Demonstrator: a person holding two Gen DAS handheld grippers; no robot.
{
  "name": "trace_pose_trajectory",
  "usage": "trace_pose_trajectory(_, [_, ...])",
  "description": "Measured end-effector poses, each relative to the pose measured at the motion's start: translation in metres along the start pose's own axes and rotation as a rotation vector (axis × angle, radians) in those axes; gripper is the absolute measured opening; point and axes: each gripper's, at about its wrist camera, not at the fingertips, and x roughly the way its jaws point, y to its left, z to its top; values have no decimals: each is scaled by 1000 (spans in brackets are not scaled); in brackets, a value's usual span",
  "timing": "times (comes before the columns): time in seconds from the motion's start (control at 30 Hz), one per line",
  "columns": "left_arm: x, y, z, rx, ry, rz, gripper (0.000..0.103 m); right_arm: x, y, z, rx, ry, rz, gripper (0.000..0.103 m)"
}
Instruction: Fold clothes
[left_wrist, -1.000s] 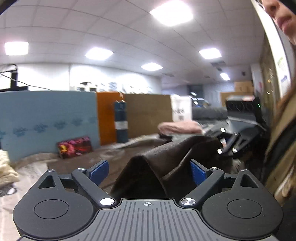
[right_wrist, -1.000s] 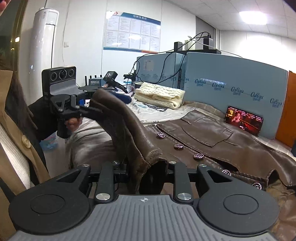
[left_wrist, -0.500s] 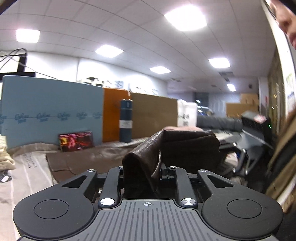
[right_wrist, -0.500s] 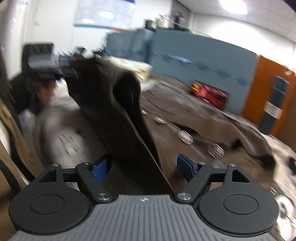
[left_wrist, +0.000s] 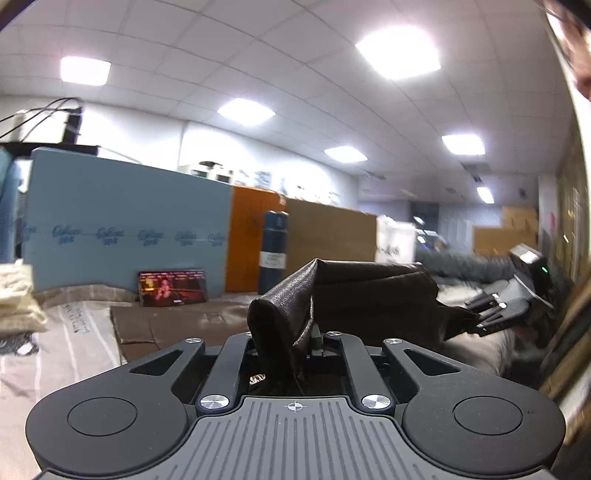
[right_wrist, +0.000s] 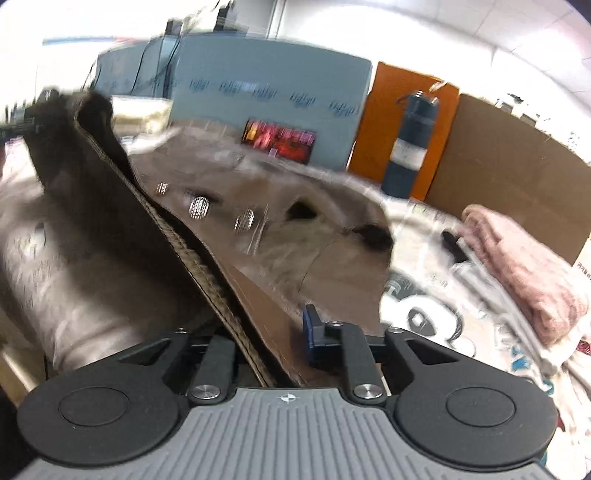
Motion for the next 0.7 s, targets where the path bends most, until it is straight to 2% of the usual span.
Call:
trace_pose_trajectory(0.17, [24, 16, 18, -89, -31, 124, 10, 6, -14, 28, -7, -146, 9, 9])
trace_pose_trajectory(0.3, [54, 39, 38, -99, -20, 165, 9, 29, -35, 56, -19, -212, 44, 6])
trace_pose_trajectory(0.4, [79, 67, 47, -156, 24, 166, 8, 60, -55, 74, -5, -207, 94, 5])
trace_pose_trajectory(0.47, [101, 82, 51, -159, 63, 174, 8, 82, -65, 82, 5, -193, 122, 5])
trace_pose_trajectory(0.6, [144, 112, 48, -172, 145, 183, 7, 121, -80, 94, 31, -159, 158, 4])
trace_pose_trajectory(0.7, [163, 129, 43, -199, 173, 180, 7, 142, -90, 97, 56, -146, 176, 3])
